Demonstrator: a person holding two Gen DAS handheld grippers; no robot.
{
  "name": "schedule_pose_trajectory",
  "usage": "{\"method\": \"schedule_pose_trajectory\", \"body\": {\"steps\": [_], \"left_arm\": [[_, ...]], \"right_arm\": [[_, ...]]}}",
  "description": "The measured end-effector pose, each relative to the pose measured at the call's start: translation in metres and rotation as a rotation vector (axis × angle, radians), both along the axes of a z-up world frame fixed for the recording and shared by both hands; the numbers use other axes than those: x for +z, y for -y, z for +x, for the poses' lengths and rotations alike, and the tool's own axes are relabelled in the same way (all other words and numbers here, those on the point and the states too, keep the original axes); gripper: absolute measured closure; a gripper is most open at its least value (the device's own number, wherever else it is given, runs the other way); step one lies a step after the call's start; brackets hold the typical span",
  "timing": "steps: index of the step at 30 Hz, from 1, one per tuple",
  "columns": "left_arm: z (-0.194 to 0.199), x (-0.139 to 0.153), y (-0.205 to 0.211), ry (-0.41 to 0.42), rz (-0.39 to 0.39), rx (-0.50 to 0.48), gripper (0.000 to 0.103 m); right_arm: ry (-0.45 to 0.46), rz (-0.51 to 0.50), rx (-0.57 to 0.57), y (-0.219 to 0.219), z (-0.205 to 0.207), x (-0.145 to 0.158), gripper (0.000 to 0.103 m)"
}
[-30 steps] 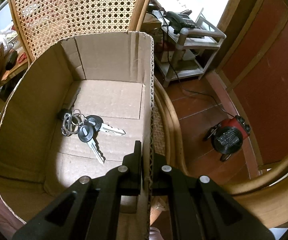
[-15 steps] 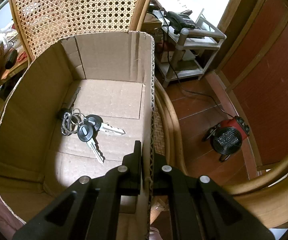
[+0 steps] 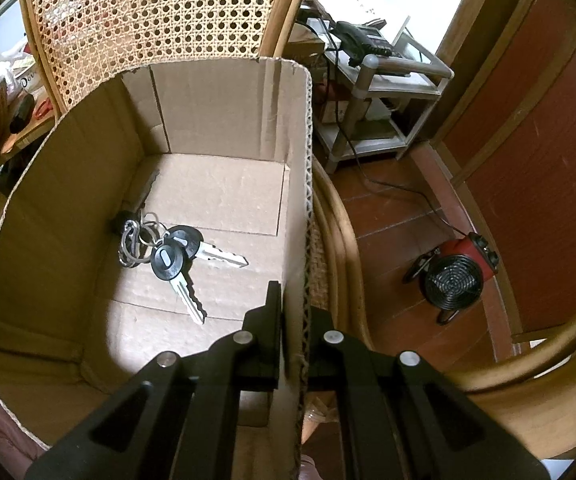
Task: Organize rigid objects
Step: 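Move the left tool back over the white TV remote, then grasp the white TV remote with the left gripper and lift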
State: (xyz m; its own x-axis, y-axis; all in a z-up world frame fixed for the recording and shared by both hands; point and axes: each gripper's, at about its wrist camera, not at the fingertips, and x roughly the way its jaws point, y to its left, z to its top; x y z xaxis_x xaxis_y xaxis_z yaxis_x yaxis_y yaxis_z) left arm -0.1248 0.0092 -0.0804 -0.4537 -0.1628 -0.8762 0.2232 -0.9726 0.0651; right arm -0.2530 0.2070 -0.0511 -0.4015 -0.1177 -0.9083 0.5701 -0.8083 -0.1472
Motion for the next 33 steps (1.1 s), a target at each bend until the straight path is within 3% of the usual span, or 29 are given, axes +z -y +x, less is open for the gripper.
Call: {"method": "schedule_pose_trajectory", "body": {"steps": [6, 10, 18, 23, 25, 30, 33], "left_arm": [[-0.007, -0.013, -0.009, 0.057, -0.121, -0.011, 0.001], [-0.007, -0.014, -0.01, 0.05, -0.119, -0.02, 0.001], [-0.009, -0.019, -0.005, 0.068, -0.043, -0.003, 0.001], [-0.01, -0.025, -0.01, 0.097, -0.096, 0.002, 0.002], [-0.01, -0.026, -0.017, 0.092, -0.123, -0.02, 0.009], [-0.01, -0.03, -0.024, 0.091, -0.058, -0.076, 0.048], [-0.014, -0.036, -0.023, 0.098, 0.028, -0.07, 0.049]], "right_arm": [[-0.002, 0.005, 0.007, -0.003, 0.001, 0.0, 0.097], [-0.002, 0.0, 0.005, -0.004, 0.001, 0.001, 0.097], [0.001, 0.003, -0.004, -0.001, 0.0, 0.0, 0.097], [0.002, 0.006, -0.002, -0.001, 0.0, -0.001, 0.097], [0.003, 0.006, -0.001, 0.0, -0.001, -0.001, 0.097], [0.005, 0.004, -0.005, 0.001, -0.001, -0.001, 0.097], [0.005, 0.005, -0.008, 0.004, 0.0, -0.003, 0.097]]}}
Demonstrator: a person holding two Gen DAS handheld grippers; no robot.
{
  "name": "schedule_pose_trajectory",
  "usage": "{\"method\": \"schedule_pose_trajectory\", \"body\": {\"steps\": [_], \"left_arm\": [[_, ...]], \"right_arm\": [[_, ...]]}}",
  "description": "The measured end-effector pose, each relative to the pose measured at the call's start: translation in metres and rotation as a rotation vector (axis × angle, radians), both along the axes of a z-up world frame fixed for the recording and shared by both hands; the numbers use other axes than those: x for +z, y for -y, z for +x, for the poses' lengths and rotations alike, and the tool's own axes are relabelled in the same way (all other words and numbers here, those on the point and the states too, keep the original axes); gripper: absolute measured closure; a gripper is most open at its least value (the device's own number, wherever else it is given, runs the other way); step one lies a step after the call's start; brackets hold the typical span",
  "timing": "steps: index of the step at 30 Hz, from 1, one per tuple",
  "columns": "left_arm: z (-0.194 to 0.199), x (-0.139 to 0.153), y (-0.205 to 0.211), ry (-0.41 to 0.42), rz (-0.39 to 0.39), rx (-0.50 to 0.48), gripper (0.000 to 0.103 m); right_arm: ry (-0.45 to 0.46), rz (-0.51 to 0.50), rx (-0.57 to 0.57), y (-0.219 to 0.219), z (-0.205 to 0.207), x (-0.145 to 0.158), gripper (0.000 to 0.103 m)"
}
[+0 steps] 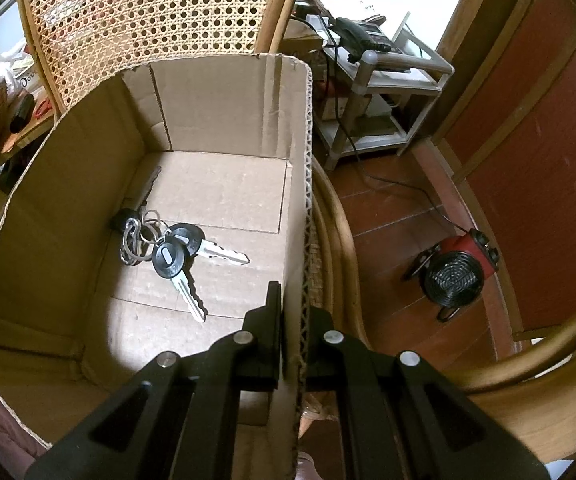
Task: Organize rigid objects
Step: 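Grasp the white TV remote with the left gripper and lift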
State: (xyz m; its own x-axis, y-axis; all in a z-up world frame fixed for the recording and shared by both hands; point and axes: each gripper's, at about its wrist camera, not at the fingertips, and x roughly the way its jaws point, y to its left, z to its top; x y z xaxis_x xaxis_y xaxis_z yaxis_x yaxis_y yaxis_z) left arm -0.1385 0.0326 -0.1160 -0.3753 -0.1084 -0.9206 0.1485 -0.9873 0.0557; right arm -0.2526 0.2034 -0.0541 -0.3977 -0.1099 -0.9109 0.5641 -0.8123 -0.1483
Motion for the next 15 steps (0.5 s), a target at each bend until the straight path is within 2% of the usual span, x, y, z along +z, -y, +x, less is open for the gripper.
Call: {"method": "schedule_pose_trajectory", "body": {"steps": [2, 4, 7, 9, 12, 15], "left_arm": [[0.0, -0.003, 0.003, -0.006, 0.076, 0.036, 0.05], [0.001, -0.005, 0.006, -0.014, 0.125, 0.056, 0.062], [0.003, -0.003, 0.008, -0.023, 0.143, 0.059, 0.063], [0.005, 0.0, 0.008, -0.035, 0.128, 0.062, 0.063], [0.01, 0.012, 0.009, -0.08, 0.097, 0.066, 0.063], [0.017, 0.025, 0.013, -0.128, 0.106, 0.081, 0.063]], "right_arm": [[0.0, 0.001, 0.0, 0.0, 0.001, 0.0, 0.097], [0.001, 0.001, 0.0, 0.001, 0.001, -0.001, 0.097], [0.003, -0.003, -0.001, 0.001, 0.001, -0.001, 0.097], [0.004, -0.004, 0.0, 0.0, 0.002, -0.002, 0.097], [0.005, -0.005, 0.0, 0.0, 0.003, -0.002, 0.097], [0.004, -0.003, 0.001, 0.001, 0.003, -0.003, 0.097]]}}
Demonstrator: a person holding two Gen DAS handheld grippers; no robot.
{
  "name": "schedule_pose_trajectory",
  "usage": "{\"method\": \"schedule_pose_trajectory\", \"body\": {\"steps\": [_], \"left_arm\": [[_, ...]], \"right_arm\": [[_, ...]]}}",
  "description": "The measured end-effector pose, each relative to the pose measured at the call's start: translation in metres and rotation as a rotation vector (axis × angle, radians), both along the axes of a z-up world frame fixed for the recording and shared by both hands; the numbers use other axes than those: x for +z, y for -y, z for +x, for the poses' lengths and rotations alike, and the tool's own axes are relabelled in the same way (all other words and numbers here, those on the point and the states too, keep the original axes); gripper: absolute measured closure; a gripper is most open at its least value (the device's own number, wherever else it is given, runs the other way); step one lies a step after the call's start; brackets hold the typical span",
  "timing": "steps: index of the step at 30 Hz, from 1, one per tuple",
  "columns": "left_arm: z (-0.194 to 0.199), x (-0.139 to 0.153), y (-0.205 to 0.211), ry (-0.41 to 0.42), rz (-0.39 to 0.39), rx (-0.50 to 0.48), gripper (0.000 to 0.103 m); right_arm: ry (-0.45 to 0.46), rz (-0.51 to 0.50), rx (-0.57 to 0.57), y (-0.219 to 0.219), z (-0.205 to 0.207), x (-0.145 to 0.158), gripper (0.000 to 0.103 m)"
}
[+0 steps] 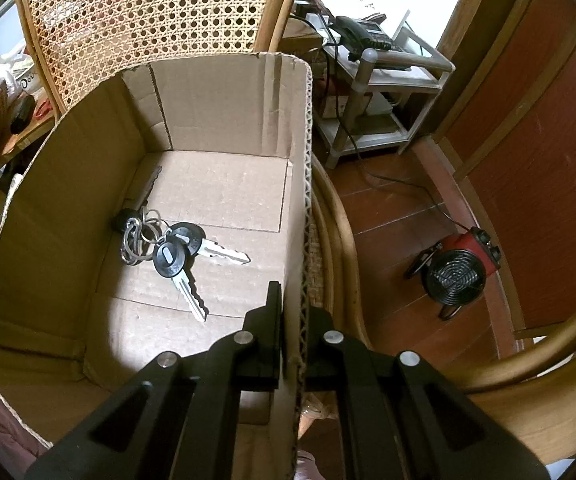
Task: Organize rigid objects
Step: 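Grasp the white TV remote with the left gripper and lift, then lower the TV remote into the box and open the left gripper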
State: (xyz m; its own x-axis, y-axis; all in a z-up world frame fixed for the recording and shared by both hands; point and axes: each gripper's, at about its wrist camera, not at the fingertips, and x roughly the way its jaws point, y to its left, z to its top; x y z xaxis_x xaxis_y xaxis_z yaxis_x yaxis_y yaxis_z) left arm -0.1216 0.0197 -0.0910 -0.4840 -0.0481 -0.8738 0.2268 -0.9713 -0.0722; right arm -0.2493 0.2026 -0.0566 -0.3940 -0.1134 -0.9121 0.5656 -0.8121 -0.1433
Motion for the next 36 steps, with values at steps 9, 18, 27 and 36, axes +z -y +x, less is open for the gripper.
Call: {"method": "schedule_pose_trajectory", "body": {"steps": [9, 18, 27, 36], "left_arm": [[0.014, 0.038, -0.007, -0.128, -0.065, 0.019, 0.063], [0.01, 0.071, -0.025, -0.209, -0.088, -0.007, 0.063], [-0.012, 0.104, -0.052, -0.269, -0.07, -0.029, 0.063], [-0.028, 0.134, -0.084, -0.321, -0.104, -0.075, 0.063]], "right_arm": [[-0.009, 0.01, 0.008, 0.001, 0.005, -0.001, 0.097], [-0.003, 0.004, 0.005, -0.002, 0.001, 0.003, 0.097], [-0.01, 0.003, -0.002, -0.004, 0.001, 0.004, 0.097], [-0.005, -0.007, 0.005, -0.004, 0.004, 0.007, 0.097]]}}
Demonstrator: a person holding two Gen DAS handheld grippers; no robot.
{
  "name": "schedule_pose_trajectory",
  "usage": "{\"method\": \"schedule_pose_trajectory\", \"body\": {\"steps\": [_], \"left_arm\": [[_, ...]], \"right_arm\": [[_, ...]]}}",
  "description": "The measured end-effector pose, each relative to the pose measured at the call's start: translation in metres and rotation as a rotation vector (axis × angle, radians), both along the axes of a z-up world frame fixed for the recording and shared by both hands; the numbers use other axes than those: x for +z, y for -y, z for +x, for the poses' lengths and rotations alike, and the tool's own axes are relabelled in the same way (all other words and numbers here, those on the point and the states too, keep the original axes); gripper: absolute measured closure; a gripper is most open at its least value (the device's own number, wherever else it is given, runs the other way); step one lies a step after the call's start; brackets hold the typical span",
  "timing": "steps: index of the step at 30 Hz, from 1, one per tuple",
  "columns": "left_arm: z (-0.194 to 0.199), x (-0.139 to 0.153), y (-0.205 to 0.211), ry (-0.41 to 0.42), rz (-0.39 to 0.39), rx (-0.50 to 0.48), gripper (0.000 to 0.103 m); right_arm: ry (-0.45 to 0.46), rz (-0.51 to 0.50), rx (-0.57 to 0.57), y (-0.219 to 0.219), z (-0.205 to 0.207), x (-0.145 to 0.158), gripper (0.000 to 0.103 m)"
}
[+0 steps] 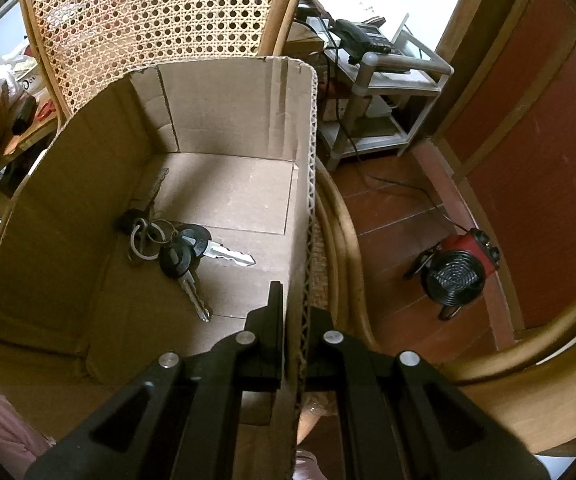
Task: Organize rigid objects
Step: 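Lower the TV remote into the box and open the left gripper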
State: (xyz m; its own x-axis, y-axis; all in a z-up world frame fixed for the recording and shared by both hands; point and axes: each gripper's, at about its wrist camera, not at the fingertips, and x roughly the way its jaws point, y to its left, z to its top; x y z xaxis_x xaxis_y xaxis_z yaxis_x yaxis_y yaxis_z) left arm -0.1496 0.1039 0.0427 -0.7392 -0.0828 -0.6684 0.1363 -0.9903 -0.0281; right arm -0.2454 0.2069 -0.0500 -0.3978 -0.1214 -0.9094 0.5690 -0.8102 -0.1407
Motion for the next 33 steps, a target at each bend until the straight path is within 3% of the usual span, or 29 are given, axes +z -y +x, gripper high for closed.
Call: {"method": "schedule_pose_trajectory", "body": {"steps": [13, 26, 30, 33], "left_arm": [[-0.023, -0.036, -0.011, 0.101, 0.153, -0.055, 0.063], [-0.037, -0.067, -0.029, 0.192, 0.059, -0.049, 0.063], [-0.038, -0.077, -0.025, 0.227, 0.122, -0.075, 0.063], [-0.038, -0.078, -0.026, 0.217, 0.092, -0.073, 0.063]], "right_arm": [[-0.005, 0.009, 0.017, 0.0, 0.003, -0.001, 0.097], [-0.003, 0.01, 0.025, -0.001, 0.001, -0.002, 0.097], [0.001, 0.01, 0.025, -0.001, 0.001, -0.002, 0.096], [-0.004, 0.013, 0.024, -0.001, 0.001, -0.003, 0.097]]}}
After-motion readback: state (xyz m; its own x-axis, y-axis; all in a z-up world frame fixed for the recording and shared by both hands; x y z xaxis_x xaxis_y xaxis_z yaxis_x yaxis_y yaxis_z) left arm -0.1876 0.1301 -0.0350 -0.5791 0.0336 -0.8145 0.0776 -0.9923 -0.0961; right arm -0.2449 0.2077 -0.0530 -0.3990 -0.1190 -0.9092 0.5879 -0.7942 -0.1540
